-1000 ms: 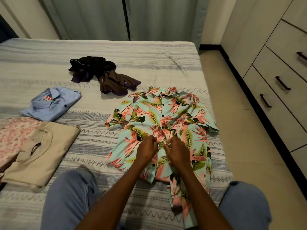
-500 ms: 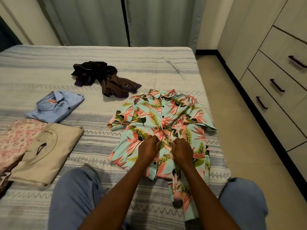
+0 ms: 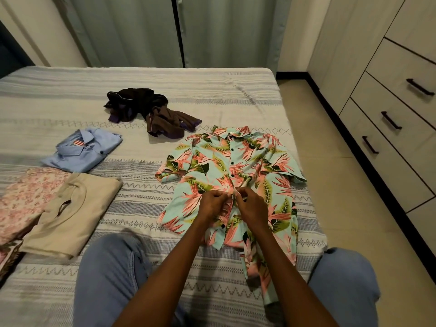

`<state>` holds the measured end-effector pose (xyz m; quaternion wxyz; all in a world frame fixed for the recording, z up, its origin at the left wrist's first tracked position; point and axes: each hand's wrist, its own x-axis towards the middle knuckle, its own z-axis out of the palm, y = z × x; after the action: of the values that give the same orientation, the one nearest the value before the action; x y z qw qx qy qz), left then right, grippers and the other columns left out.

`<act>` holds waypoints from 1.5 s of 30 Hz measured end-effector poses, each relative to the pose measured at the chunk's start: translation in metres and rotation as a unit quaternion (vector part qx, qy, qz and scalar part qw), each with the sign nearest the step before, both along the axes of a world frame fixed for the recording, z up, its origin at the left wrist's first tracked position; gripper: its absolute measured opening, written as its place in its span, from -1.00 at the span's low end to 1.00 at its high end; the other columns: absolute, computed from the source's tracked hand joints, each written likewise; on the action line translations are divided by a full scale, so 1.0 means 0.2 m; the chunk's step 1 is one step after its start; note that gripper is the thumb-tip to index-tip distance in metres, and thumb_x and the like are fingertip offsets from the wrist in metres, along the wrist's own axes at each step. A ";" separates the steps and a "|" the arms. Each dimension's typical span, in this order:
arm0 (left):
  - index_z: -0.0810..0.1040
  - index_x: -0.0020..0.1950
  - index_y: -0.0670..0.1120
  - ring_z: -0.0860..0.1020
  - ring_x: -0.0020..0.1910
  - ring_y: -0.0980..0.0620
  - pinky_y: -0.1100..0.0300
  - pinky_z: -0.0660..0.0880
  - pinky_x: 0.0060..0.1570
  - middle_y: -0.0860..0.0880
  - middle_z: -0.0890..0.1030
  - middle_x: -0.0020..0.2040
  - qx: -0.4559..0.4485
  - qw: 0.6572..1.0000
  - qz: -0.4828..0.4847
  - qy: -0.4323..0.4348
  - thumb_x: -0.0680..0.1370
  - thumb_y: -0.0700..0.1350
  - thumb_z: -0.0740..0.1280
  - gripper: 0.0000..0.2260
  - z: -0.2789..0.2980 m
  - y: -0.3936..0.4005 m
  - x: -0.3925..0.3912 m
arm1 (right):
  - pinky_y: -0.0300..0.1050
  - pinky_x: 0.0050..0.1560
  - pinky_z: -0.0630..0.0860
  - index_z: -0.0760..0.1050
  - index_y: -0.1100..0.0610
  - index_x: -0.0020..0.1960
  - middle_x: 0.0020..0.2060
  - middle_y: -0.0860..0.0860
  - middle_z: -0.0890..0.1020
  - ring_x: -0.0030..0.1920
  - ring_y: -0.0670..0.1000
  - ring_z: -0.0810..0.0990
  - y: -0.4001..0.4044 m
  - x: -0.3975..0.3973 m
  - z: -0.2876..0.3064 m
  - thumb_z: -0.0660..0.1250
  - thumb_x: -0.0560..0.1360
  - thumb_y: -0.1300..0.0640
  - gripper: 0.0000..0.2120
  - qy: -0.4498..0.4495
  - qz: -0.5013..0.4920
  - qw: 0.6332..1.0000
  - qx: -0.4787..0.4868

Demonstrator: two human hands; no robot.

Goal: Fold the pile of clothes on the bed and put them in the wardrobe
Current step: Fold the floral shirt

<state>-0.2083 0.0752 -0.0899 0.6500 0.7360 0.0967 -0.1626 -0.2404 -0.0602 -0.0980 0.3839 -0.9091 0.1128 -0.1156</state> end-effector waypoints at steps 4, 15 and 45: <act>0.64 -0.12 -0.19 0.55 -0.42 -0.03 0.22 0.48 -0.47 -0.16 0.62 -0.30 -0.005 0.999 -0.035 0.013 0.62 -0.17 0.34 -0.84 0.02 0.02 0.02 | -0.20 -0.22 0.44 0.59 -0.02 0.14 -0.03 -0.06 0.71 -0.06 0.03 0.68 0.04 -0.01 -0.02 0.33 0.59 -0.02 -0.83 -0.013 0.013 1.000 -0.023; 0.60 -0.03 -0.21 0.54 -0.55 0.16 0.33 0.38 -0.60 -0.04 0.60 -0.35 0.001 0.999 -0.042 0.031 0.65 -0.14 0.29 -0.82 0.05 0.02 0.02 | -0.14 -0.08 0.56 0.65 0.04 0.17 0.05 -0.01 0.69 0.01 0.03 0.65 0.03 -0.02 -0.08 0.37 0.56 0.12 -0.80 -0.072 0.054 0.996 -0.027; 0.57 -0.26 -0.16 0.30 -0.62 0.06 0.32 0.21 -0.58 -0.03 0.44 -0.52 0.036 0.994 0.010 0.102 0.55 -0.08 0.43 -0.77 0.00 0.02 0.09 | -0.19 0.05 0.44 0.64 0.11 0.16 0.03 0.05 0.69 0.07 0.06 0.61 -0.03 0.04 -0.19 0.34 0.59 0.13 -0.81 -0.105 0.089 0.990 -0.037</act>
<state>-0.1912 0.0792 -0.0895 0.6116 0.7374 0.1760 -0.2265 -0.2321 -0.0654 -0.1354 0.3681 -0.9122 -0.0138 -0.1797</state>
